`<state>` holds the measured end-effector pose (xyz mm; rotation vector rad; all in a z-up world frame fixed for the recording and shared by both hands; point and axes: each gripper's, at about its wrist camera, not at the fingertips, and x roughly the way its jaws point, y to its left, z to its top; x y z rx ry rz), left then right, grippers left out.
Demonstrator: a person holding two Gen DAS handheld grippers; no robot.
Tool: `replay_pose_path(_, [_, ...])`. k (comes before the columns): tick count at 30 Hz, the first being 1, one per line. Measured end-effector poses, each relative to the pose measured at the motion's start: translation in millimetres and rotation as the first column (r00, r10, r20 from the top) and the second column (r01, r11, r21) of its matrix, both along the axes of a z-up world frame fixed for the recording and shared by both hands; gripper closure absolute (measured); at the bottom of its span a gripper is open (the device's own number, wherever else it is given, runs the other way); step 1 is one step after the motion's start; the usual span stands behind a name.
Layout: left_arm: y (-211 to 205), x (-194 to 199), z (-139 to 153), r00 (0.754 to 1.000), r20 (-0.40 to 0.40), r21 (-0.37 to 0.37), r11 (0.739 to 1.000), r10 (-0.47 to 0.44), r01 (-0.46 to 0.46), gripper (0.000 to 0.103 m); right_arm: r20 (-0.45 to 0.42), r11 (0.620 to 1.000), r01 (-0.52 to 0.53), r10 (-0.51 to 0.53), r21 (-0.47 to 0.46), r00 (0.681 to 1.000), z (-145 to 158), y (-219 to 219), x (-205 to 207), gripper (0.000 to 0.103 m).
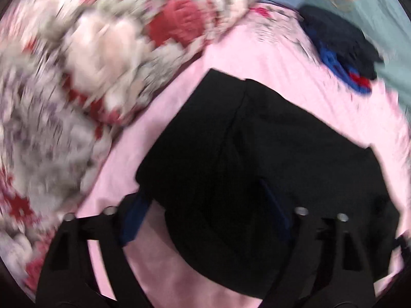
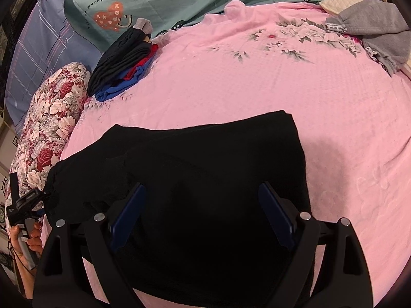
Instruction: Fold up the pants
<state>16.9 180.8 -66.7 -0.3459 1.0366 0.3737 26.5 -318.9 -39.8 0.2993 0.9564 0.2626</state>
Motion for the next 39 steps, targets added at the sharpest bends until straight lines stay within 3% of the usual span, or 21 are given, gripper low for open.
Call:
replay_pose_path(1, [-4, 3, -2, 0.999, -0.001, 0.033, 0.999, -0.033, 0.033, 0.033, -0.001, 1.0, 0.002, -0.002, 0.003, 1.0, -1, -1, -1, 0.014])
replay_pose_path(3, [-5, 3, 0, 0.998, 0.012, 0.016, 0.998, -0.054, 0.054, 0.049, -0.007, 1.0, 0.006, -0.006, 0.004, 1.0, -2, -3, -2, 0.014])
replay_pose_path(4, [-6, 3, 3, 0.997, 0.018, -0.018, 0.997, -0.075, 0.076, 0.066, -0.014, 1.0, 0.009, -0.009, 0.005, 1.0, -3, -5, -2, 0.014])
replay_pose_path(5, [-7, 4, 5, 0.996, 0.017, -0.043, 0.995, -0.084, 0.085, 0.075, -0.021, 1.0, 0.01, -0.01, 0.009, 1.0, -4, -7, -2, 0.014])
replay_pose_path(8, [-17, 6, 19, 0.995, 0.016, -0.006, 0.995, -0.1, 0.1, 0.08, -0.031, 0.999, 0.026, -0.025, 0.029, 0.999, -4, -13, -2, 0.014])
replay_pose_path(13, [-59, -8, 73, 0.96, 0.15, 0.011, 0.971, -0.236, 0.237, 0.08, 0.01, 0.998, 0.035, -0.036, 0.042, 0.999, 7, -19, -11, 0.013])
replay_pose_path(18, [-125, -12, 124, 0.866, 0.26, 0.085, 0.903, -0.428, 0.421, 0.08, -0.003, 0.996, 0.037, -0.037, 0.077, 0.999, 3, -24, -14, 0.013])
replay_pose_path(19, [-142, -5, 127, 0.841, 0.266, 0.102, 0.881, -0.472, 0.462, 0.08, -0.006, 0.996, 0.036, -0.035, 0.083, 0.999, 3, -24, -14, 0.014])
replay_pose_path(22, [-176, 20, 113, 0.812, 0.236, 0.05, 0.841, -0.534, 0.539, 0.08, -0.009, 0.996, 0.031, -0.031, 0.088, 0.999, 3, -21, -14, 0.013])
replay_pose_path(24, [-195, 35, 95, 0.795, 0.207, -0.005, 0.812, -0.57, 0.584, 0.075, -0.005, 0.996, 0.022, -0.021, 0.087, 1.0, 4, -19, -15, 0.013])
replay_pose_path(25, [-206, 44, 80, 0.793, 0.178, -0.048, 0.8, -0.583, 0.599, 0.062, -0.004, 0.996, 0.021, -0.021, 0.084, 1.0, 5, -18, -16, 0.013])
replay_pose_path(26, [-212, 47, 70, 0.79, 0.16, -0.085, 0.789, -0.592, 0.608, 0.038, -0.004, 0.996, 0.023, -0.023, 0.082, 1.0, 5, -18, -16, 0.013])
replay_pose_path(28, [-224, 57, 45, 0.78, 0.12, -0.178, 0.76, -0.614, 0.626, 0.023, -0.006, 0.997, 0.021, -0.021, 0.08, 1.0, 6, -18, -15, 0.013])
replay_pose_path(30, [-229, 60, 31, 0.756, 0.095, -0.268, 0.715, -0.647, 0.646, 0.022, -0.007, 0.997, 0.02, -0.019, 0.078, 1.0, 6, -18, -14, 0.013])
replay_pose_path(32, [-224, 53, 30, 0.756, 0.113, -0.299, 0.703, -0.645, 0.645, 0.021, -0.013, 0.997, 0.015, -0.014, 0.076, 1.0, 4, -16, -12, 0.013])
replay_pose_path(36, [-192, 38, 48, 0.759, 0.22, -0.374, 0.665, -0.614, 0.646, 0.015, -0.029, 0.996, -0.003, 0.005, 0.086, 1.0, 2, -10, -6, 0.013])
replay_pose_path(39, [-155, 19, 71, 0.769, 0.332, -0.392, 0.662, -0.546, 0.639, 0.009, -0.028, 0.994, -0.019, 0.022, 0.108, 0.999, 5, -5, -3, 0.013])
